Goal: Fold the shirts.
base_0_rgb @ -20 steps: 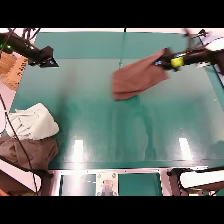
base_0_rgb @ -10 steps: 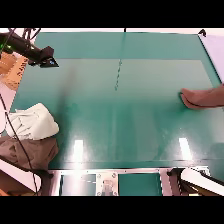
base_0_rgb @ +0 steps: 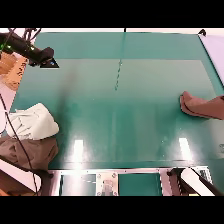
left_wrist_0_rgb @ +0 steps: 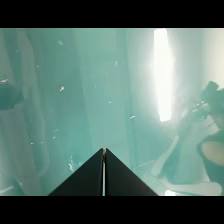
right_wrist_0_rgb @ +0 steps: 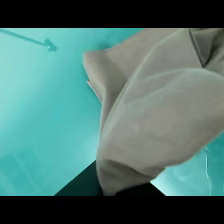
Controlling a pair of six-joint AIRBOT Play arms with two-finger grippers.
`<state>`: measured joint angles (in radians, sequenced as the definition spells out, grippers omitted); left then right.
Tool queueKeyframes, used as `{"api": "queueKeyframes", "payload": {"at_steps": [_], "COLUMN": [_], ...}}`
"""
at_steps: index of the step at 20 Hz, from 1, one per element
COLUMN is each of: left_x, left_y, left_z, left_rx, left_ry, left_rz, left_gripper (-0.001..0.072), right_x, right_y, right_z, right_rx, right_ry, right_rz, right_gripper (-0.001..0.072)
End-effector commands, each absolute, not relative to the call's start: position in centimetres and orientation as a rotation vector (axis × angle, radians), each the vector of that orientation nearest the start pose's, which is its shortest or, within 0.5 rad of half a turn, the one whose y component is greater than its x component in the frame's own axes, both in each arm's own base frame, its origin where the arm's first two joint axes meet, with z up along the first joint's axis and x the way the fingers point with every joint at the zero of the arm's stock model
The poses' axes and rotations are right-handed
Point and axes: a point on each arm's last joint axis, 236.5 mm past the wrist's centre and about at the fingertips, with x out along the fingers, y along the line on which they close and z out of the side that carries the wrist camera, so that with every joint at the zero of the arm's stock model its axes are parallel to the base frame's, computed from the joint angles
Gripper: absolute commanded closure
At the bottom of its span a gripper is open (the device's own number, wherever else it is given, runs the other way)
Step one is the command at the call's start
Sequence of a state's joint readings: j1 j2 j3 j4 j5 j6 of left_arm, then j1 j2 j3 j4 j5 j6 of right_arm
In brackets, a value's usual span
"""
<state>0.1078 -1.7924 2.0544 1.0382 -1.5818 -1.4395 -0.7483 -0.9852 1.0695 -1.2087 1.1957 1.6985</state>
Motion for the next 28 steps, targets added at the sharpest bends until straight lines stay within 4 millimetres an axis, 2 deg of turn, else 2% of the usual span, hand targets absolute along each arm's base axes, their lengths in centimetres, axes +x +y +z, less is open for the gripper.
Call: {"api": "queueKeyframes", "payload": {"at_steps": [1, 3, 6, 9, 11, 14, 19, 22, 25, 28], "left_x": [49.1, 48.8, 49.0, 49.4, 49.5, 49.6, 49.5, 49.6, 49.6, 49.6], "left_y": [-6.7, -6.8, -6.8, -6.7, -6.7, -6.7, -6.7, -6.7, -6.7, -6.7], "left_z": [9.9, 9.8, 9.8, 9.9, 10.0, 10.0, 10.0, 10.0, 10.0, 10.0], "left_rx": [-0.3, -0.298, -0.299, -0.301, -0.302, -0.3, -0.297, -0.297, -0.296, -0.296], "left_ry": [1.245, 1.256, 1.25, 1.233, 1.227, 1.226, 1.225, 1.224, 1.225, 1.224], "left_rz": [-0.451, -0.455, -0.454, -0.448, -0.446, -0.447, -0.45, -0.45, -0.45, -0.45], "left_gripper": [0.069, 0.069, 0.069, 0.069, 0.0689, 0.0689, 0.069, 0.069, 0.0689, 0.069], "right_x": [28.1, 26.1, 22.0, 18.4, 17.3, 16.9, 16.5, 13.2, 10.1, 8.9], "right_y": [-17.4, -17.9, -20.1, -20.3, -19.9, -19.3, -20.4, -21.7, -23.0, -23.9], "right_z": [6.5, 4.9, 4.2, 3.1, 2.2, 1.3, 1.3, 0.6, -0.7, -3.3], "right_rx": [0.846, 0.873, 0.902, 0.943, 0.961, 0.978, 0.939, 0.851, 0.913, 1.002], "right_ry": [0.954, 0.976, 0.951, 0.97, 0.994, 1.016, 1.007, 1.091, 1.073, 1.023], "right_rz": [-0.552, -0.608, -0.739, -0.795, -0.804, -0.802, -0.838, -0.942, -1.059, -1.114], "right_gripper": [0.0699, 0.0698, 0.0698, 0.0699, 0.0698, 0.0698, 0.0696, 0.0696, 0.0697, 0.0696]}}
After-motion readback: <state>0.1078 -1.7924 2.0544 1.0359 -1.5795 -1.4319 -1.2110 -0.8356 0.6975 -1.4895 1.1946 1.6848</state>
